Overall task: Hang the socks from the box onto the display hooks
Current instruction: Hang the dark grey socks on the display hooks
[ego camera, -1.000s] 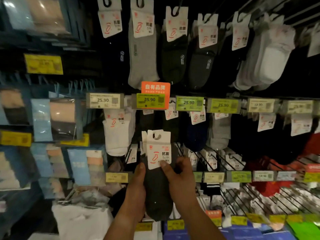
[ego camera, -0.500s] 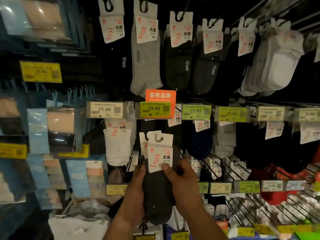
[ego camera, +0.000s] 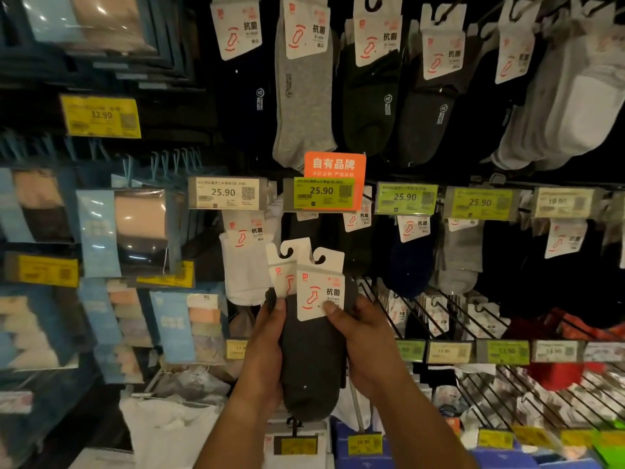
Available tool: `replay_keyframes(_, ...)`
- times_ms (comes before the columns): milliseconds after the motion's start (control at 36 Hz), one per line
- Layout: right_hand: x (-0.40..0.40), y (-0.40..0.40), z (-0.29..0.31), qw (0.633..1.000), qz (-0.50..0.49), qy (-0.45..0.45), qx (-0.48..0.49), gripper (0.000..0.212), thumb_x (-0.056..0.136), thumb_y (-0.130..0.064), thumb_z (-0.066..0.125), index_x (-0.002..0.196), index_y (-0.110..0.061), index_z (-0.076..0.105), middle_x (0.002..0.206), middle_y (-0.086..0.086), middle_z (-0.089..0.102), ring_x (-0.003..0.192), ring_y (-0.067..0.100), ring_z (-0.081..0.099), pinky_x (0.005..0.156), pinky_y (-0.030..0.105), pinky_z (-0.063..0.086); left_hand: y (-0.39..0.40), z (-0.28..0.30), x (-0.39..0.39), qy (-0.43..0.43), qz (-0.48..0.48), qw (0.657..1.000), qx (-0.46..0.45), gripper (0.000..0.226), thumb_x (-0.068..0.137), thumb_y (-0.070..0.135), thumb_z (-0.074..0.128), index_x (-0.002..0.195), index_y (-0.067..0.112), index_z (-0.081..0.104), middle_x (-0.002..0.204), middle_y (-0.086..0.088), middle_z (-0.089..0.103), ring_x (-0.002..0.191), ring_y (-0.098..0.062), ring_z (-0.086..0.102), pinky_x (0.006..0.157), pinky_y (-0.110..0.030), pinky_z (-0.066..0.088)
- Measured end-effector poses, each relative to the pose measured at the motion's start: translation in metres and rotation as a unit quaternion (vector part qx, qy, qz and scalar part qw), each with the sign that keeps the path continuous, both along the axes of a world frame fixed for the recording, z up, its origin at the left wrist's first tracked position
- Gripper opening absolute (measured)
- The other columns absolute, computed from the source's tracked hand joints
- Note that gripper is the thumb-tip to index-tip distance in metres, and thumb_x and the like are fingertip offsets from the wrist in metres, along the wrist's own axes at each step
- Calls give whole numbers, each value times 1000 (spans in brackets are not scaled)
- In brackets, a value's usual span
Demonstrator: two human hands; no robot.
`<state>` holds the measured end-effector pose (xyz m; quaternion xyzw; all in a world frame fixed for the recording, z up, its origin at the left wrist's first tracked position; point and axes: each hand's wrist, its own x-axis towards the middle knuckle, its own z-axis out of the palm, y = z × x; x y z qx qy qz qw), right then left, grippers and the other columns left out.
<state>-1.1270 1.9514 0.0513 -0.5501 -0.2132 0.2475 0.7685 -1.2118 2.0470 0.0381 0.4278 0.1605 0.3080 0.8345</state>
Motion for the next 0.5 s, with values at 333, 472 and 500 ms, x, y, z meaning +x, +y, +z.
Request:
replay_keyframes(333, 8, -3, 18, 1000, -2, 7, 3, 26, 97, -13, 59, 119, -28, 62, 109, -1, 75, 100, 20, 72, 88, 46, 58, 22, -17, -2, 71, 123, 983, 115, 25, 103, 35, 54, 126, 35, 64, 125, 4, 70, 122, -19, 64, 104, -51, 49)
replay_keyframes(472, 15, 2, 31, 999, -2, -47, -6, 26, 98, -13, 60, 118, -29, 60, 114, -1, 73, 107, 20, 69, 95, 49, 55, 29, -20, -8, 75, 144, 976, 146, 31, 103, 35, 52, 133, 30, 60, 125, 6, 70, 120, -17, 64, 105, -50, 49)
replay_keyframes(500, 16, 4, 34, 998, -3, -60, -4, 27, 98, -12, 59, 119, -28, 60, 116, -1, 72, 108, 20, 68, 96, 49, 54, 30, -20, -9, 69, 146, 977, 142, 32, 103, 34, 52, 134, 28, 59, 125, 6, 70, 119, -17, 64, 105, -50, 50)
